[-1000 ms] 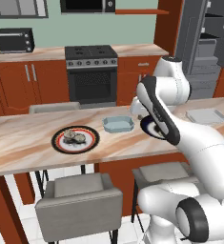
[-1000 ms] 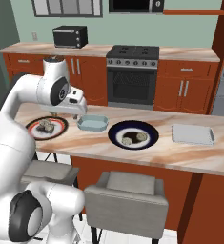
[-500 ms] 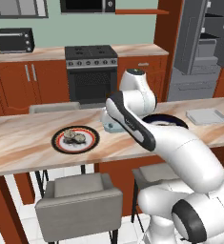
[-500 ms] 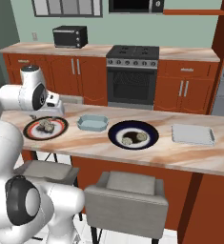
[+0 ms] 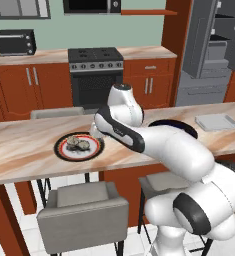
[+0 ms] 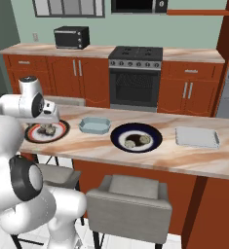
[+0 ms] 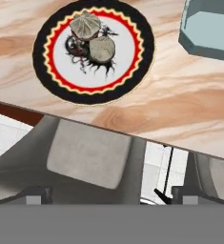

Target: Place two dumplings into each of the tupperware containers and then place the containers in the fridge.

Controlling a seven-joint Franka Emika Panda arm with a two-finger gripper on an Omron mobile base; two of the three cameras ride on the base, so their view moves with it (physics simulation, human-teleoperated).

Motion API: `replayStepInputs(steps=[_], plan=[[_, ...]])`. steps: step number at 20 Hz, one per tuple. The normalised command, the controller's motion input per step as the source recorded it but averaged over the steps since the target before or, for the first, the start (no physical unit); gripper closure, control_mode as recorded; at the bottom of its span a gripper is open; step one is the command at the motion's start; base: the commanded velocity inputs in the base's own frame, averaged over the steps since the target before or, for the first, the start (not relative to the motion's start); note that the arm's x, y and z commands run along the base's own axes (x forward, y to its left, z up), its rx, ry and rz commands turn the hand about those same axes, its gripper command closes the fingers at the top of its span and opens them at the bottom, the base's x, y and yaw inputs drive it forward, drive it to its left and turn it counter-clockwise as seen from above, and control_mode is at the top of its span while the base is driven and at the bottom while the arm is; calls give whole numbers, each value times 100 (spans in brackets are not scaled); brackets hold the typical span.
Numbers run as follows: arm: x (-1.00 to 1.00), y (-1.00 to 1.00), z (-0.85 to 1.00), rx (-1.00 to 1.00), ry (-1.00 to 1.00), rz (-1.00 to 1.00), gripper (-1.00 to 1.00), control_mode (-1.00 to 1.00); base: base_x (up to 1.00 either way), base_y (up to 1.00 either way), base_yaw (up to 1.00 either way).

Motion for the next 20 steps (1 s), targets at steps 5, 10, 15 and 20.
replayStepInputs(steps=[5,10,15,20], plan=[[43,25,-51,0,3,1,-100,-100,0,0,0],[26,18,-43,0,1,0,-100,-100,0,0,0],[25,6,-19,0,2,0,-100,-100,0,0,0],[22,19,-17,0,4,0,-100,-100,0,0,0]])
